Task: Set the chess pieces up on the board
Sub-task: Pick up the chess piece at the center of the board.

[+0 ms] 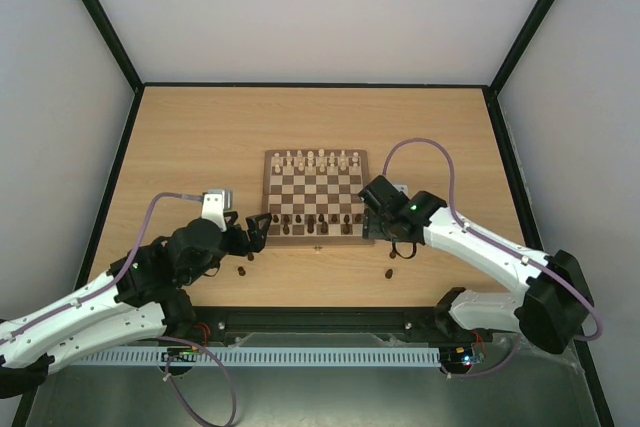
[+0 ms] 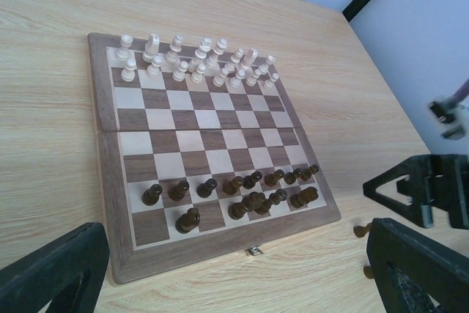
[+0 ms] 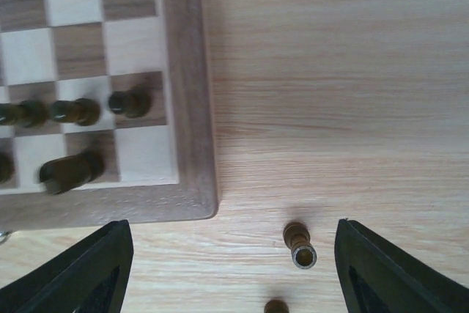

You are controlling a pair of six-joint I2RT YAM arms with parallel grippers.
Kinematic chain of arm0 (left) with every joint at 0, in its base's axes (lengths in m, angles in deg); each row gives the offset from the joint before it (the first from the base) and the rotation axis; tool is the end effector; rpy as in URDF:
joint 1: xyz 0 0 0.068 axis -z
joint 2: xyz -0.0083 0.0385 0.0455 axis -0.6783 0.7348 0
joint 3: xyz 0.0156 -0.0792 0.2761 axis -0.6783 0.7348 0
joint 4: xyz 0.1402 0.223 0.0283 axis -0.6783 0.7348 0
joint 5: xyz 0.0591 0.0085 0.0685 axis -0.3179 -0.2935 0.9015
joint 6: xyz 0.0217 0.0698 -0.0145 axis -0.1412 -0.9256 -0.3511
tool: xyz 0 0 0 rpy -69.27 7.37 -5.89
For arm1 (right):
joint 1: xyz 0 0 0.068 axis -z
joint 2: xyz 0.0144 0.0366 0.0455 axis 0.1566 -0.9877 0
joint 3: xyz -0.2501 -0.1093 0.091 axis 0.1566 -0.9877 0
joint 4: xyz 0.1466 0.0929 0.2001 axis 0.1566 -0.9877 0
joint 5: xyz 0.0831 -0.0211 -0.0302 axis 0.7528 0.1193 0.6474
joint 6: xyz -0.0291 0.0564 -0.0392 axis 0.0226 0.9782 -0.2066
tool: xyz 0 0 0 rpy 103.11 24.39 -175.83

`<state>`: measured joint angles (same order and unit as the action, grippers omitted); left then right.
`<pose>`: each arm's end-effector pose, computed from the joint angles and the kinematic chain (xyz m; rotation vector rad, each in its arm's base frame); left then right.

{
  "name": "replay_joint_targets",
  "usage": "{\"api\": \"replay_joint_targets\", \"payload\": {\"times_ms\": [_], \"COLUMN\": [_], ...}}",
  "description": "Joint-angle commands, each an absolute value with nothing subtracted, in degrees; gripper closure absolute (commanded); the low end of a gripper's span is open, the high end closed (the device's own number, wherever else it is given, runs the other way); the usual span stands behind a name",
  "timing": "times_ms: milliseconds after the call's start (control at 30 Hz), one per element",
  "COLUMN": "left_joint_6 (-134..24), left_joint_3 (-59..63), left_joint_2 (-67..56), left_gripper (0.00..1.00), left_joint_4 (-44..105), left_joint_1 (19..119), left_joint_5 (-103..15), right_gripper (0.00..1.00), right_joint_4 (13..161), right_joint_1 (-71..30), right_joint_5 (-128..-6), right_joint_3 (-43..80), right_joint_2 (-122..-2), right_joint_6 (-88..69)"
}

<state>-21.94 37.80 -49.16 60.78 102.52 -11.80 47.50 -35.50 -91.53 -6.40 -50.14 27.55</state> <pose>0.0961 -0.1145 0.2870 -0.0083 2.0315 -0.7744 0.1876 0.1584 0.2376 0.0969 2.5379 0.2204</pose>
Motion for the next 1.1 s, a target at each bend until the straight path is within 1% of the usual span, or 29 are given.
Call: {"api": "replay_joint_targets", "payload": {"times_ms": [0, 200, 267, 333, 367, 433, 500, 600, 667, 833, 967, 1067], "left_joint_6": [-23.2, -23.6, -23.7, -23.9, -23.9, -24.0, -24.1, -24.2, -24.3, -24.4, -24.4, -24.3], "left_joint_3": [38.6, 38.8, 38.7, 39.0, 39.1, 39.2, 39.2, 39.2, 39.2, 39.2, 39.2, 39.2], "left_joint_2": [-49.3, -49.1, -49.0, -48.9, -48.8, -48.6, -48.4, -48.4, -48.4, -48.3, -48.3, -48.3], "left_gripper": [0.01, 0.01, 0.01, 0.01, 0.01, 0.01, 0.01, 0.01, 0.01, 0.01, 0.01, 0.01], "left_joint_4": [59.4, 59.0, 58.8, 58.4, 58.2, 58.2, 58.0, 57.9, 57.9, 57.8, 58.0, 58.0], "left_joint_1": [102.5, 102.4, 102.4, 102.5, 102.5, 102.5, 102.5, 102.4, 102.5, 102.4, 102.5, 102.5], "left_joint_5": [-12.8, -13.4, -13.5, -13.5, -13.5, -13.6, -13.7, -13.8, -13.8, -13.9, -13.9, -13.8], "right_gripper": [0.27, 0.38, 0.4, 0.47, 0.48, 0.56, 0.59, 0.66, 0.74, 0.9, 0.97, 0.98], "right_joint_4": [51.9, 54.2, 54.5, 54.5, 54.6, 54.6, 54.4, 54.5, 54.5, 54.1, 53.0, 51.2], "right_joint_1": [-33.7, -33.6, -33.6, -33.6, -33.6, -33.6, -33.6, -33.6, -33.6, -33.6, -33.6, -33.6], "right_joint_5": [-89.2, -88.1, -88.4, -89.0, -88.8, -89.0, -89.3, -89.3, -89.3, -89.7, -88.8, -88.9], "right_joint_3": [-12.7, -17.4, -18.9, -20.0, -20.5, -20.7, -20.7, -21.0, -20.8, -20.1, -18.4, -15.2], "right_joint_2": [-52.1, -53.0, -52.6, -52.2, -52.2, -52.7, -53.5, -54.2, -54.1, -54.3, -54.2, -52.8], "right_joint_6": [31.3, 33.5, 34.2, 34.8, 35.0, 35.2, 35.5, 35.6, 35.6, 35.4, 35.0, 33.9]}}
